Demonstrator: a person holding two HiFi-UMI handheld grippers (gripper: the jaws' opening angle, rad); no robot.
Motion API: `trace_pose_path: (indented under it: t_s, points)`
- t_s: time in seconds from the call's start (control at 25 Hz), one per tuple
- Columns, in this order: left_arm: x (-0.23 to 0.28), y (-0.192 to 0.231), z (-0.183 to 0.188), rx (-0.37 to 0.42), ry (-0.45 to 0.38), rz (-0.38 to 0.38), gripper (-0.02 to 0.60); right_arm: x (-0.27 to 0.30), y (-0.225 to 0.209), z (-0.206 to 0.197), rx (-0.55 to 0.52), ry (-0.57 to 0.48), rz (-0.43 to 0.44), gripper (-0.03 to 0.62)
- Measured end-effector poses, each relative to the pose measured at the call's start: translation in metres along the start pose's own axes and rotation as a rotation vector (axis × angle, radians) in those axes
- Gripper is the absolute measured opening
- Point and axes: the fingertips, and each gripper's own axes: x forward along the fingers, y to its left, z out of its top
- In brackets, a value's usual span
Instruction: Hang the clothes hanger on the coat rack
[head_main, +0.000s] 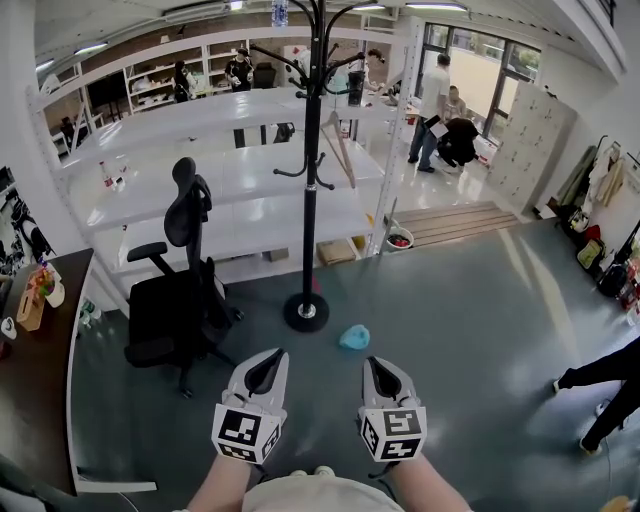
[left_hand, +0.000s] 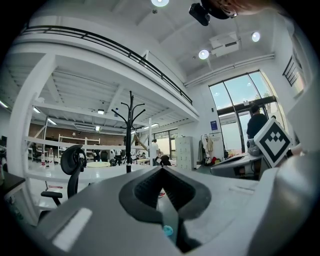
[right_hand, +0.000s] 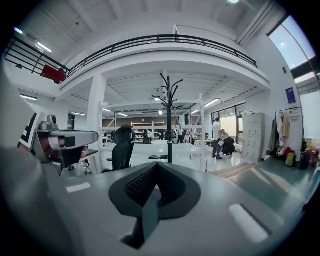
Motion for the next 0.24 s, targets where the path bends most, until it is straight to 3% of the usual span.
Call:
trace_pose_path:
  t_s: [0.24]
  points:
    - [-0.0028, 0.0041, -0.0019, -0.004, 0.007, -0.003, 0.0, 0.0018, 0.0043, -0.0004, 0.001, 0.008, -0.004, 0.025]
